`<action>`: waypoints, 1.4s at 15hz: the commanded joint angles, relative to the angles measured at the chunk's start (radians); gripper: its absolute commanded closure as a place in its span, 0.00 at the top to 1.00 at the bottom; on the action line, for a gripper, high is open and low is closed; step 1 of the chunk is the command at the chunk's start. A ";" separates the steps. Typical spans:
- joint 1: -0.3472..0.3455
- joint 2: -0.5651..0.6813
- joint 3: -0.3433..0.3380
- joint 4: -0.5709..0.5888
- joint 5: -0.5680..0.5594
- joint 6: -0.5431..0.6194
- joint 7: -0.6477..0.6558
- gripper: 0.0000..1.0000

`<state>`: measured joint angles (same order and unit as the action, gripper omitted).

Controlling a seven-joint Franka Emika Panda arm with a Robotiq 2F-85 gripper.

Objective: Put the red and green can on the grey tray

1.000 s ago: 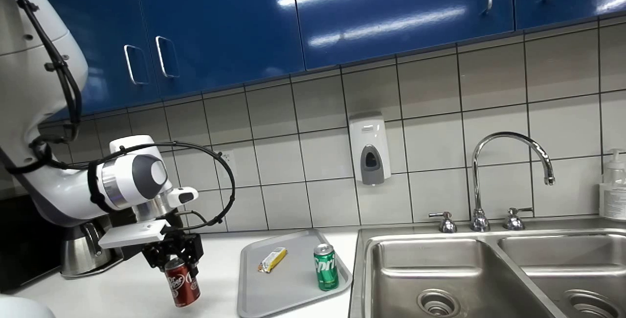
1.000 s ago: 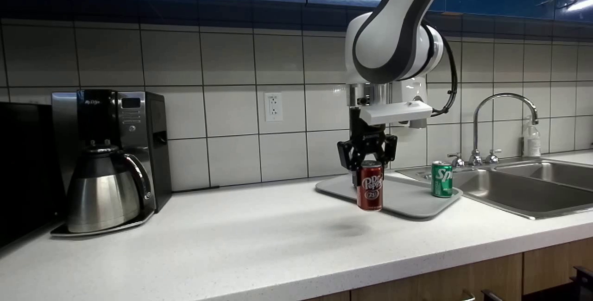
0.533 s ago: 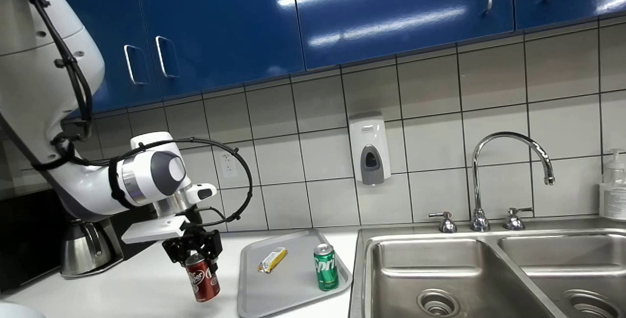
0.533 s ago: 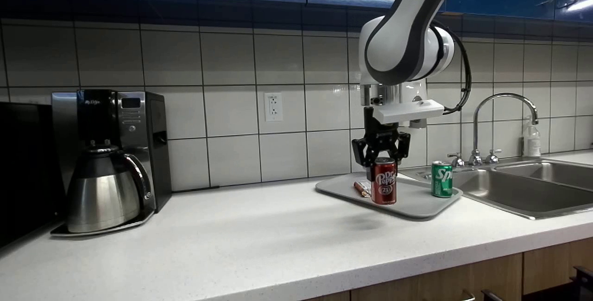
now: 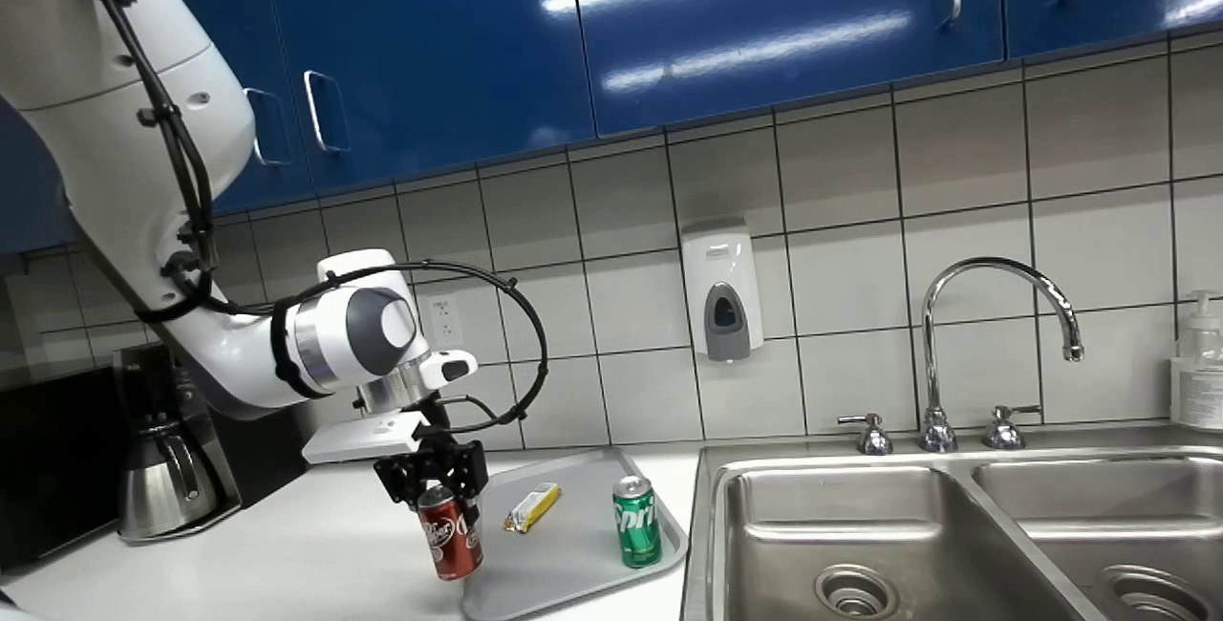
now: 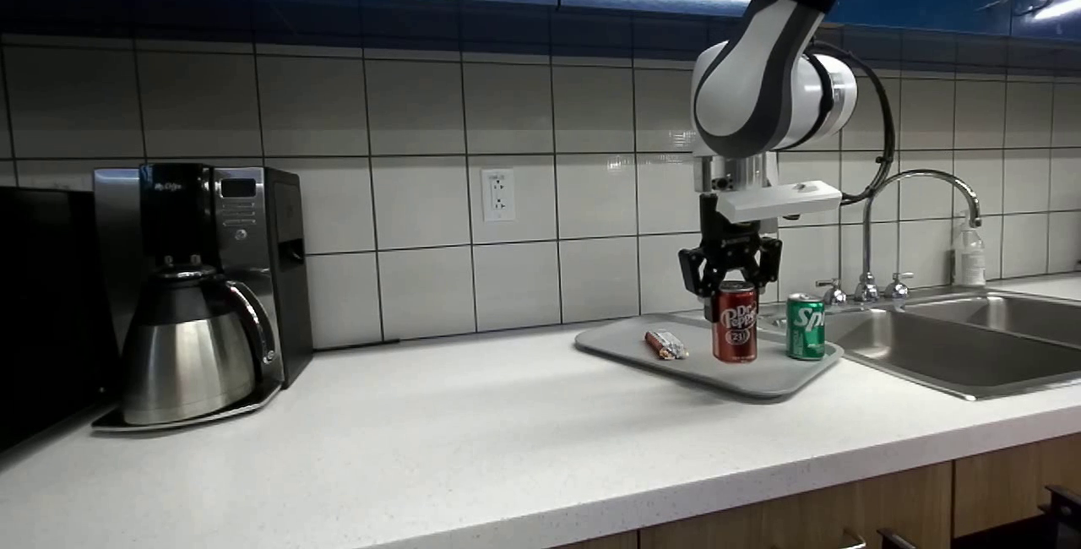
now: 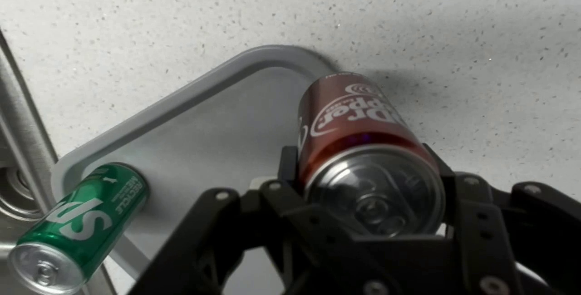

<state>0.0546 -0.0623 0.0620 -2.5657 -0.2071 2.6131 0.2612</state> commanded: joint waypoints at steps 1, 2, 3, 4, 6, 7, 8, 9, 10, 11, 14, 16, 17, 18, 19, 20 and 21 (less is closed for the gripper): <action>-0.023 0.042 -0.017 0.053 0.000 -0.005 -0.041 0.38; -0.025 0.055 -0.023 0.060 0.003 -0.003 -0.044 0.38; -0.027 0.070 -0.028 0.070 0.006 -0.003 -0.046 0.38; -0.027 0.086 -0.033 0.079 0.009 -0.003 -0.048 0.38; -0.026 0.116 -0.042 0.097 0.016 0.001 -0.051 0.38; -0.025 0.131 -0.046 0.107 0.020 0.000 -0.052 0.38; -0.024 0.147 -0.049 0.118 0.023 -0.001 -0.055 0.38; -0.024 0.162 -0.052 0.128 0.029 0.000 -0.060 0.38; -0.023 0.176 -0.055 0.138 0.034 -0.001 -0.062 0.38; -0.023 0.187 -0.057 0.147 0.040 -0.002 -0.066 0.38; -0.021 0.216 -0.065 0.173 0.046 -0.004 -0.073 0.38; -0.021 0.231 -0.071 0.187 0.046 -0.004 -0.076 0.38; -0.022 0.238 -0.072 0.193 0.050 -0.005 -0.080 0.38; -0.022 0.244 -0.074 0.199 0.051 -0.005 -0.082 0.38; -0.023 0.249 -0.076 0.203 0.054 -0.005 -0.086 0.38; -0.024 0.252 -0.077 0.206 0.059 -0.004 -0.091 0.38; -0.024 0.256 -0.078 0.210 0.063 -0.005 -0.095 0.38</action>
<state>0.0401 0.1809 -0.0150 -2.3871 -0.1756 2.6149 0.2135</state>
